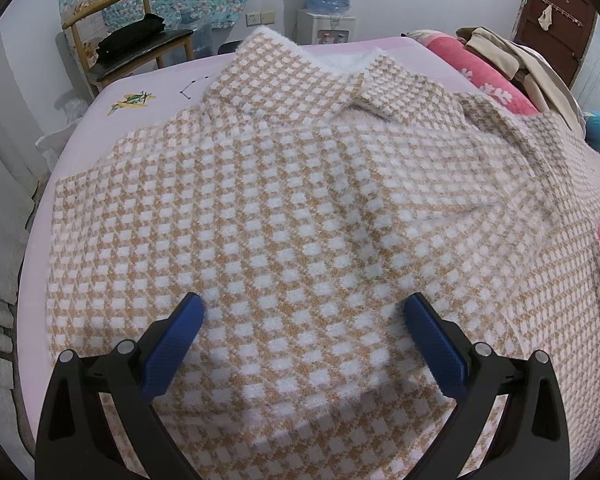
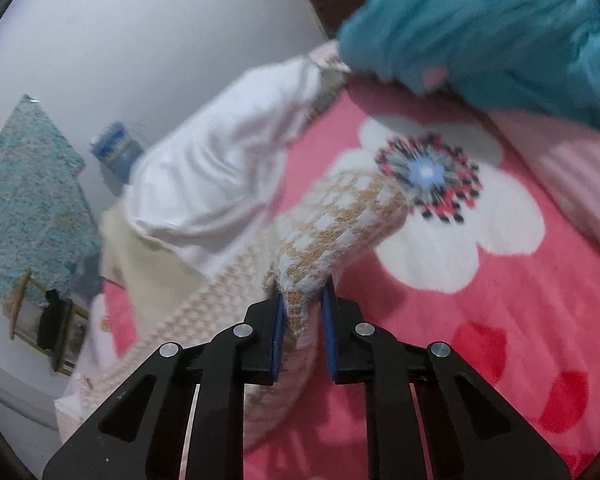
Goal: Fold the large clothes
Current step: 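Grasp the sleeve cuff with the right tool, fold it over the coat, release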
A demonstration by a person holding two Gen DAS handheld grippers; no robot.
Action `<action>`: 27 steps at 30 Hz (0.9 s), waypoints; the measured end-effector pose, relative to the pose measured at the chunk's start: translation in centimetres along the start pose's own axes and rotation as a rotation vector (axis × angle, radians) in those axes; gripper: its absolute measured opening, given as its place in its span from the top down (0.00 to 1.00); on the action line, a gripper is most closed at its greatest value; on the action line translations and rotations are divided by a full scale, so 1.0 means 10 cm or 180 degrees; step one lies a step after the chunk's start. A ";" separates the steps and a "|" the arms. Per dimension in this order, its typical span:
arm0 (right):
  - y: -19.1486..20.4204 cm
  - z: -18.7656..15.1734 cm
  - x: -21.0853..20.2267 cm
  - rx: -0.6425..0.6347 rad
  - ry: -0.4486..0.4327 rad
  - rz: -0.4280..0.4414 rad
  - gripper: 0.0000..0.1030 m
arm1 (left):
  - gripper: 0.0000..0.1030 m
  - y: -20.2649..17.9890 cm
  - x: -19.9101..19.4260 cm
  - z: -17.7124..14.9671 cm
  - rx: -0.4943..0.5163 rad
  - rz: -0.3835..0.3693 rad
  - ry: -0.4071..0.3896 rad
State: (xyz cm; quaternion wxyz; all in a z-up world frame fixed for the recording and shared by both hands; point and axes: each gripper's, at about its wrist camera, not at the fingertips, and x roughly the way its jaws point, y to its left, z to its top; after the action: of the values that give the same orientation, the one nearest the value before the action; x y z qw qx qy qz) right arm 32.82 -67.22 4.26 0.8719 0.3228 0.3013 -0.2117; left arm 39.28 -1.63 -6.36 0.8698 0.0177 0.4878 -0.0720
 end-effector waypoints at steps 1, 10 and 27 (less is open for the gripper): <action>0.08 0.01 -0.09 -0.0054 -0.0054 0.0045 0.86 | 0.04 0.00 0.00 0.00 0.0002 0.0004 -0.0004; 1.35 -0.06 -1.05 -0.0907 -0.0571 0.0622 0.87 | 0.04 0.00 -0.19 -0.04 0.0129 0.0081 -0.0178; 4.05 -2.04 -1.35 -0.2416 -0.0158 0.1812 0.87 | 0.05 0.99 -1.04 -0.44 -0.0277 -0.0023 -0.0611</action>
State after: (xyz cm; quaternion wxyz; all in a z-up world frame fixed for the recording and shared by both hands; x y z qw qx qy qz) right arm 37.90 -22.32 18.42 0.9585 0.0459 0.2360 0.1531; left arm 31.61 9.69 -0.22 0.9122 -0.0288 0.4049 -0.0553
